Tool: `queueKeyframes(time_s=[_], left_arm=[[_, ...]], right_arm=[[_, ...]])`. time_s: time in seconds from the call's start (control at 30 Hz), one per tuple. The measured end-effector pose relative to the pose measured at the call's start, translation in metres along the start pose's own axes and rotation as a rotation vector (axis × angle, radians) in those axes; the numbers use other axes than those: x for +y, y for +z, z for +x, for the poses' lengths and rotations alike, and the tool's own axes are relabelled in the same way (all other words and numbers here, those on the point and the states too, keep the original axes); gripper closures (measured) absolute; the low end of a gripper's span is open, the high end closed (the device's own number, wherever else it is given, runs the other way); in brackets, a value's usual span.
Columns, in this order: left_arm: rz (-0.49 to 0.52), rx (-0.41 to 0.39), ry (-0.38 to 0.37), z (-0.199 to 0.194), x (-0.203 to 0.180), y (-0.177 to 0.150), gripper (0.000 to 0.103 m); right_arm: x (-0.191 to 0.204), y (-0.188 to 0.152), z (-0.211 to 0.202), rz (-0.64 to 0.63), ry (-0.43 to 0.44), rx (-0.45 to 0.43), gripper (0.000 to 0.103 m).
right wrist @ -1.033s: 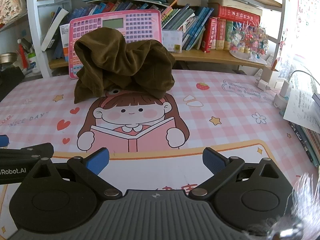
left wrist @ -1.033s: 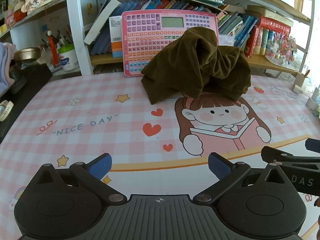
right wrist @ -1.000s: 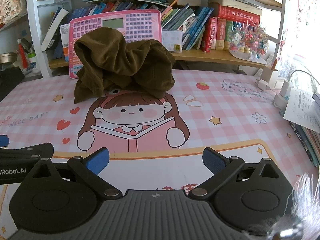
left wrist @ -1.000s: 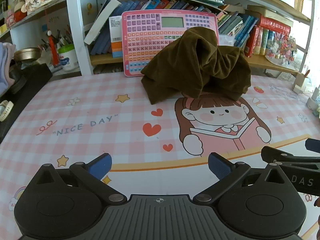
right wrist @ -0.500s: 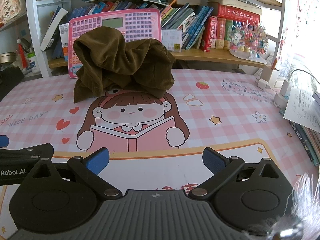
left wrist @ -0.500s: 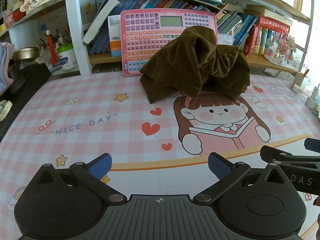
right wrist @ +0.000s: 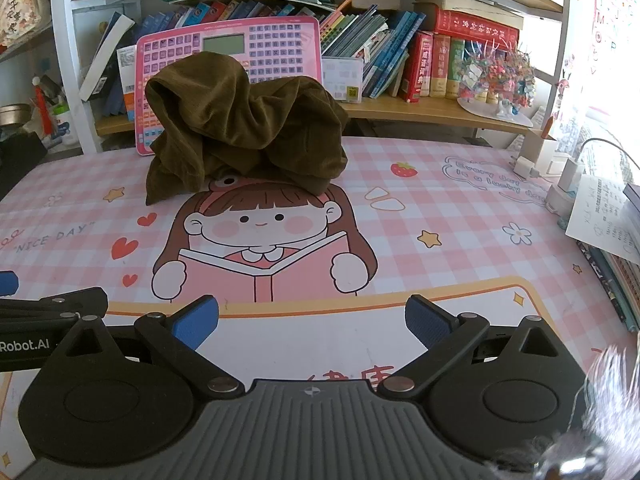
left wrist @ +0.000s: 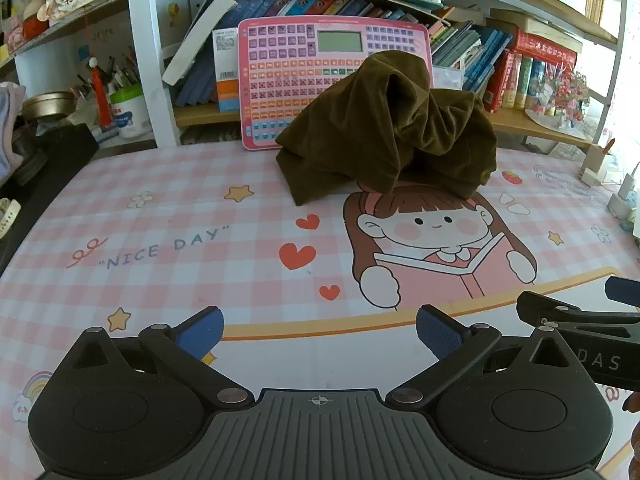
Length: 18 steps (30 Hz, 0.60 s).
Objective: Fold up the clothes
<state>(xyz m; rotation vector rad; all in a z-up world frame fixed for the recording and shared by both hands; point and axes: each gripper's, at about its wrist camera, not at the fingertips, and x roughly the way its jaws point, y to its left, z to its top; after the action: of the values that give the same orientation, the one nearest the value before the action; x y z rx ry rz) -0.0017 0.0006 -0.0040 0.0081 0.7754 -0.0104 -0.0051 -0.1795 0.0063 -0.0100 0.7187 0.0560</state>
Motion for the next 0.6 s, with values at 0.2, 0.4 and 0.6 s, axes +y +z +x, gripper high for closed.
queueKeyframes(time_s=[0.2,0.4,0.6], left_arm=[[-0.001,0.003,-0.001,-0.0002,0.0003,0.0000,0.000],[-0.002,0.008,-0.003,0.0009,0.0005,0.0001,0.000],[-0.003,0.015,-0.001,0.0023,0.0012,0.0001,0.000]], right_arm=[[0.0002,-0.0003,-0.0003,-0.001,-0.001,0.000,0.002],[-0.0001,-0.0004,-0.0008,-0.001,-0.006,0.002,0.002],[0.0014,0.0004,0.0004,-0.004,-0.009,0.006,0.002]])
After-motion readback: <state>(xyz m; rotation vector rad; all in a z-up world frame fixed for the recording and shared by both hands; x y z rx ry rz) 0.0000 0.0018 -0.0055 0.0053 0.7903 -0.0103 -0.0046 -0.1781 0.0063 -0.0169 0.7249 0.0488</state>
